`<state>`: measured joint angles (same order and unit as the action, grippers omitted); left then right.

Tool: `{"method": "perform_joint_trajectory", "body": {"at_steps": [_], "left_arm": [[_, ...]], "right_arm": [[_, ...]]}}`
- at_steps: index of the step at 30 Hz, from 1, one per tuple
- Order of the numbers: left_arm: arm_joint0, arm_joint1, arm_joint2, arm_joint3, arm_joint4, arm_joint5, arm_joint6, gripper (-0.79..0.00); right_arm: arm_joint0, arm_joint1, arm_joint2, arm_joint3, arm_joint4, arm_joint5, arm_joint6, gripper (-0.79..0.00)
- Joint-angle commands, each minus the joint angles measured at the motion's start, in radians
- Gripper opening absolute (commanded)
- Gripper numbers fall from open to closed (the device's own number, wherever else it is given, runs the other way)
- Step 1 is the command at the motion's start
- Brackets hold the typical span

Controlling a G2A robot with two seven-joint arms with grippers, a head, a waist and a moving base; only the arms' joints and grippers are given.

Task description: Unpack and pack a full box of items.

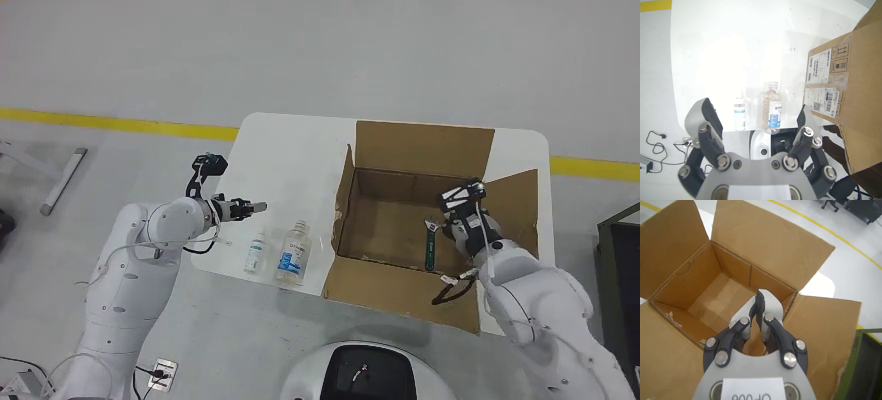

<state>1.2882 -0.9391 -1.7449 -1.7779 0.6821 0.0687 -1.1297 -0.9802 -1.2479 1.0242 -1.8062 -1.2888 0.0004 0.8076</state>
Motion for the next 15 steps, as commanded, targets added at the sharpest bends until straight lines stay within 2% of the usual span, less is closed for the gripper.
{"method": "perform_joint_trajectory", "body": {"at_steps": [1, 5, 15], "left_arm": [[0.0, 0.0, 0.0, 0.0, 0.0, 0.0, 0.0, 0.0], [0.0, 0.0, 0.0, 0.0, 0.0, 0.0, 0.0, 0.0], [0.0, 0.0, 0.0, 0.0, 0.0, 0.0, 0.0, 0.0]], "right_arm": [[0.038, -0.011, -0.03, 0.077, 0.042, 0.003, -0.006, -0.785], [0.128, -0.036, -0.08, 0.226, 0.138, -0.05, 0.005, -0.785], [0.136, -0.038, -0.083, 0.237, 0.143, -0.061, 0.006, -0.785]]}}
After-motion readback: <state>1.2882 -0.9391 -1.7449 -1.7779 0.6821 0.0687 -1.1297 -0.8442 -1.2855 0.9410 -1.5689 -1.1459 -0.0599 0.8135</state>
